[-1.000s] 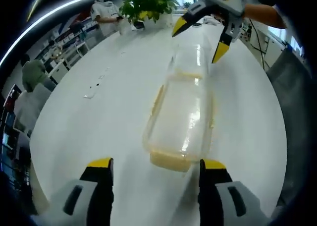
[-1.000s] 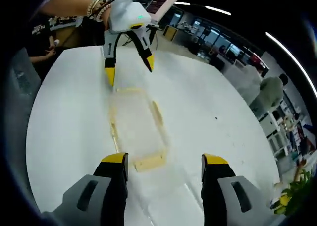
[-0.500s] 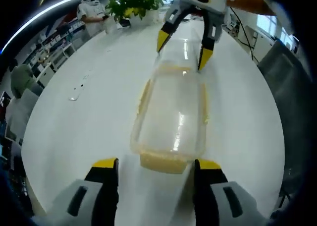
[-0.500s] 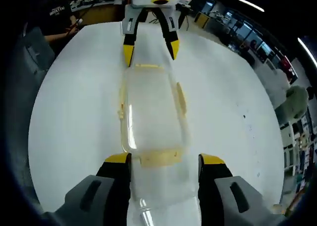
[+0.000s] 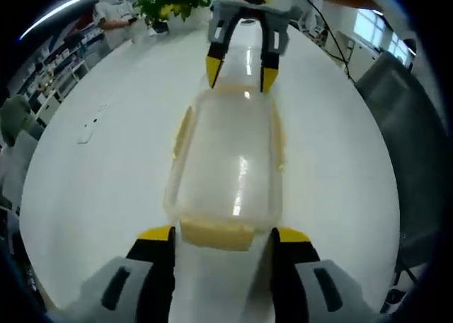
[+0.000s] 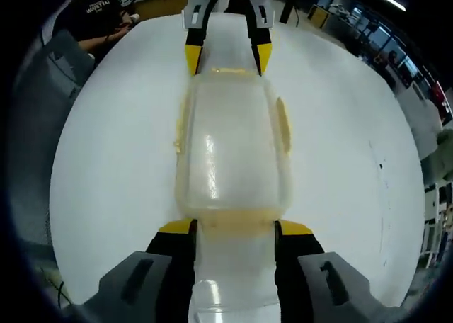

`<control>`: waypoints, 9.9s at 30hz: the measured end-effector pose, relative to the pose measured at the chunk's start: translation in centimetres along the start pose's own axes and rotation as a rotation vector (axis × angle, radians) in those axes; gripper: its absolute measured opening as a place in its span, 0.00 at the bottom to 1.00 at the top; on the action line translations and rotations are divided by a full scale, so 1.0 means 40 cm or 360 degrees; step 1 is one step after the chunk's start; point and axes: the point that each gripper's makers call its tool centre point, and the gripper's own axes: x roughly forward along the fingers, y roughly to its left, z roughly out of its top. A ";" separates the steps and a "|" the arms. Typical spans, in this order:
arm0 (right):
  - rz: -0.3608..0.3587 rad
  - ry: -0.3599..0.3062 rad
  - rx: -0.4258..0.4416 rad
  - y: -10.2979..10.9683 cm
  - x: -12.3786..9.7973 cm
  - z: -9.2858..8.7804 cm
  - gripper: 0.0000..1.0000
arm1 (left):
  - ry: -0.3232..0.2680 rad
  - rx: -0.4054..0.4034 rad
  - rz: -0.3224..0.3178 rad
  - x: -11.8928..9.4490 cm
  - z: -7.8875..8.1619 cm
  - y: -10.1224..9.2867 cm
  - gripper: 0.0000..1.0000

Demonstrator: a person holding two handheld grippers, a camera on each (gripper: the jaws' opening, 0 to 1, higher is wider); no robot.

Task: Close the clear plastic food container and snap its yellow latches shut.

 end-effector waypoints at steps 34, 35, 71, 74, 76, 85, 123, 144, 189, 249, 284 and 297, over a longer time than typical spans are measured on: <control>0.0180 0.0198 -0.0005 0.034 0.011 -0.007 0.38 | 0.0105 0.0090 -0.0107 0.005 -0.003 -0.042 0.35; 0.0175 0.0212 0.0010 0.035 0.010 -0.008 0.37 | 0.0106 0.0094 -0.0103 0.005 -0.003 -0.043 0.34; 0.0067 -0.0100 -0.0221 0.095 -0.366 0.105 0.36 | 0.0207 -0.0105 0.0102 -0.323 0.188 -0.181 0.33; 0.0041 -0.0111 -0.0226 0.082 -0.401 0.098 0.36 | 0.0206 -0.0089 0.0121 -0.333 0.220 -0.177 0.33; 0.0019 -0.0119 -0.0227 0.072 -0.430 0.089 0.36 | 0.0203 -0.0075 0.0134 -0.339 0.242 -0.169 0.33; -0.0054 -0.0131 -0.0185 0.052 -0.525 0.033 0.36 | 0.0178 -0.0005 0.0152 -0.357 0.357 -0.133 0.33; 0.0028 0.0104 -0.0005 -0.046 -0.453 -0.400 0.36 | 0.0144 0.0023 -0.0074 0.047 0.594 -0.041 0.33; 0.0089 0.0219 -0.0004 -0.039 -0.346 -0.485 0.37 | 0.0204 -0.0023 -0.0172 0.125 0.583 -0.064 0.33; -0.0104 0.0181 0.0615 -0.056 -0.349 -0.576 0.18 | -0.0052 -0.0784 -0.0113 0.113 0.489 -0.101 0.24; -0.0023 -0.0312 0.1758 -0.071 -0.337 -0.404 0.19 | -0.0294 -0.2094 0.0015 0.120 0.512 -0.100 0.17; 0.0030 -0.0306 0.1879 -0.067 -0.324 -0.396 0.17 | -0.0136 -0.2161 0.0100 0.097 0.484 -0.082 0.09; 0.0110 -0.0325 0.2053 -0.064 -0.320 -0.400 0.20 | -0.0067 -0.2227 0.0040 0.109 0.491 -0.094 0.15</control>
